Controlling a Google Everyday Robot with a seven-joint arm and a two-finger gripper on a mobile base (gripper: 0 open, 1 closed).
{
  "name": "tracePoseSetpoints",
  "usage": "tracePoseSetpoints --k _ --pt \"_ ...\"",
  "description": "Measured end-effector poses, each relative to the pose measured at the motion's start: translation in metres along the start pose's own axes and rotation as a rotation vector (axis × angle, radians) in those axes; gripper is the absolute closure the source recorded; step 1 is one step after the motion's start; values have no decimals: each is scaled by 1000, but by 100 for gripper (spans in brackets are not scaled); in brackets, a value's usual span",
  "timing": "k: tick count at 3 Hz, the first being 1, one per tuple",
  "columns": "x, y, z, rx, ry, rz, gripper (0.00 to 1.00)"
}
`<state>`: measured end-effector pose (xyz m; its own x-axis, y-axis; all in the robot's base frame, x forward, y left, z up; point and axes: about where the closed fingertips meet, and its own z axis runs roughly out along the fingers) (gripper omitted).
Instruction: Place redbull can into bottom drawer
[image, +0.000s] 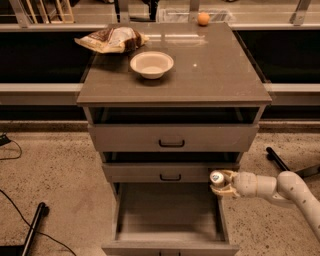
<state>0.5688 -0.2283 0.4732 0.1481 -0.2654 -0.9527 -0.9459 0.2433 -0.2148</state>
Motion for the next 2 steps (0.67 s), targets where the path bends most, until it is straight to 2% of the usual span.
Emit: tracePoseSetpoints --k 1,2 --pt "50 10 30 9 27 130 100" --pt "115 52 81 18 -28 270 100"
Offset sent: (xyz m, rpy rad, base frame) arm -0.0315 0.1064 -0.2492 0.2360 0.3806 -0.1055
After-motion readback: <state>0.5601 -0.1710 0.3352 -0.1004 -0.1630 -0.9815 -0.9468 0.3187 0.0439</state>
